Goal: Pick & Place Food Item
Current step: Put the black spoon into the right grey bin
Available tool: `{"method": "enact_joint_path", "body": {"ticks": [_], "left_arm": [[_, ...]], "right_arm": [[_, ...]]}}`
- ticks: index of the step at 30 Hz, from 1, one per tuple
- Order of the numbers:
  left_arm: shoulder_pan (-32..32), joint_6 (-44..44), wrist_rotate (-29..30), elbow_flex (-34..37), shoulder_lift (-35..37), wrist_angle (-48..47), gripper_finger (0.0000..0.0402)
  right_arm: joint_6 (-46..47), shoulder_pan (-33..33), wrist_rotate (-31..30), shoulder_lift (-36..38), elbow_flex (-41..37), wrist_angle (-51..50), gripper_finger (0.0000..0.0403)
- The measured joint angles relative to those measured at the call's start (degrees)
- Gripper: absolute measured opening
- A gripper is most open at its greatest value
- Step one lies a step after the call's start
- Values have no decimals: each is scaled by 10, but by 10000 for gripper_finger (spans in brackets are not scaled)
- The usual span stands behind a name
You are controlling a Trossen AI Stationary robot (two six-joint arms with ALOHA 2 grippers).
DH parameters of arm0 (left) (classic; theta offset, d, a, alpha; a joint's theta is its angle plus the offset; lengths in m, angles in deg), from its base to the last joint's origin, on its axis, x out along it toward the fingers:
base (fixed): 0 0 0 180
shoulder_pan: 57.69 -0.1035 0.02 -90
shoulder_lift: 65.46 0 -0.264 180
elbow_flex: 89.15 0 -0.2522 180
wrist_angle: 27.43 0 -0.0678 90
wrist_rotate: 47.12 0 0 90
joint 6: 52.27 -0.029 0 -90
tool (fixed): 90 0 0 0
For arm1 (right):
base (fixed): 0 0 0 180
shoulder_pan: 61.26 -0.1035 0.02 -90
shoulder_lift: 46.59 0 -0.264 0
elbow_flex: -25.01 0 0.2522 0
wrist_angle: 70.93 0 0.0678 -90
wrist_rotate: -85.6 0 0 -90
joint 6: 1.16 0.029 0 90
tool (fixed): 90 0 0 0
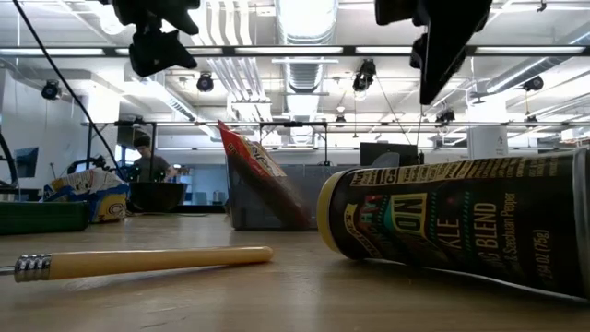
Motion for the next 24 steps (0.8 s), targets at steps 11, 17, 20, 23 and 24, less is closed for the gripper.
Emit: {"method": "enact_joint_path", "body": {"ticks": [11, 17, 20, 23, 24], "left_arm": [[1, -35, 0, 13, -1, -14, 226], [1, -56, 0, 13, -2, -20, 226], [1, -68, -3, 13, -2, -20, 226], [1, -83, -4, 13, -2, -20, 226], [1, -88, -5, 13, -2, -20, 226]], "right_arm": [[58, -61, 180, -73, -1, 2, 233], [70, -110, 201, -135, -2, 3, 233], [87, -122, 204, -153, -1, 6, 233], [97, -131, 204, -170, -1, 7, 233], [99, -133, 203, -173, -1, 7, 233]]}}
